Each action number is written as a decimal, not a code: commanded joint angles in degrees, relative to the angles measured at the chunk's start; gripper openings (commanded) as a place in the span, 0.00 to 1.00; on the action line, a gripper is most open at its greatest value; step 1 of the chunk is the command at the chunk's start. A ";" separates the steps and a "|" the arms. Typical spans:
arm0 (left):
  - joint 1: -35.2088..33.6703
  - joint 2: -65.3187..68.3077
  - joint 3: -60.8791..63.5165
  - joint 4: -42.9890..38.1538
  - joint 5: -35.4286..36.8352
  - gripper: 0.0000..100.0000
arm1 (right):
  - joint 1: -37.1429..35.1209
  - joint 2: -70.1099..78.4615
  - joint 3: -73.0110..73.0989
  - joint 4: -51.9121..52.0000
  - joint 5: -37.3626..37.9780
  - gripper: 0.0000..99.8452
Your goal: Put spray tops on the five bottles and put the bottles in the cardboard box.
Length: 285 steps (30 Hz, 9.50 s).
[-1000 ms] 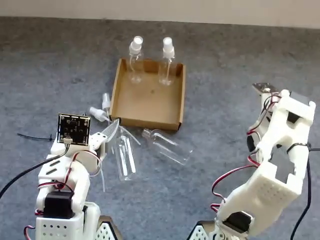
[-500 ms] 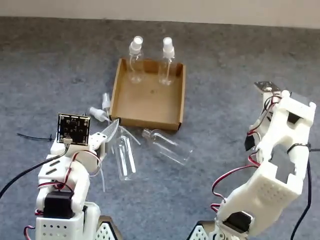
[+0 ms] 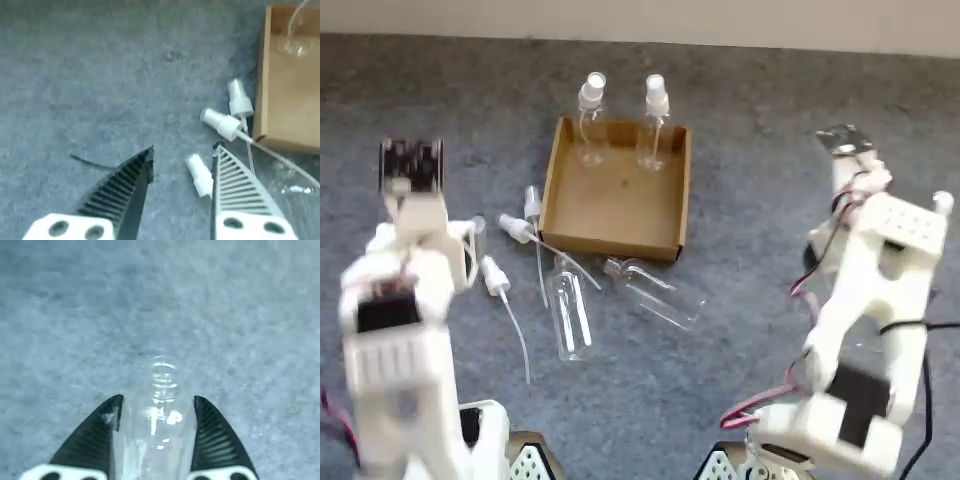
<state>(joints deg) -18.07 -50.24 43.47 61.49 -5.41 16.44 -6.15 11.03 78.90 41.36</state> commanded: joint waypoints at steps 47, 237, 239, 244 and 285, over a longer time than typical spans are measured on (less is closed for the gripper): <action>1.63 44.44 -30.46 7.21 16.62 0.04 | -12.44 -24.04 19.12 -8.22 -2.99 0.00; 41.80 -1.19 -22.90 11.60 -3.43 0.16 | -55.08 -97.01 70.02 -42.42 -32.79 0.00; 38.99 -1.36 -24.92 11.60 -3.43 0.16 | -55.08 -97.01 70.02 -42.33 -32.79 0.00; 33.89 -5.14 -31.96 15.74 -3.52 0.16 | -54.90 -97.10 70.11 -42.59 -32.79 0.00; 3.12 -24.84 33.98 -16.53 -3.16 0.16 | -48.31 13.49 22.37 -117.32 -39.91 0.00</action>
<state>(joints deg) -14.20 -74.42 77.76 46.29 -8.66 -30.24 4.75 41.01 -36.97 6.99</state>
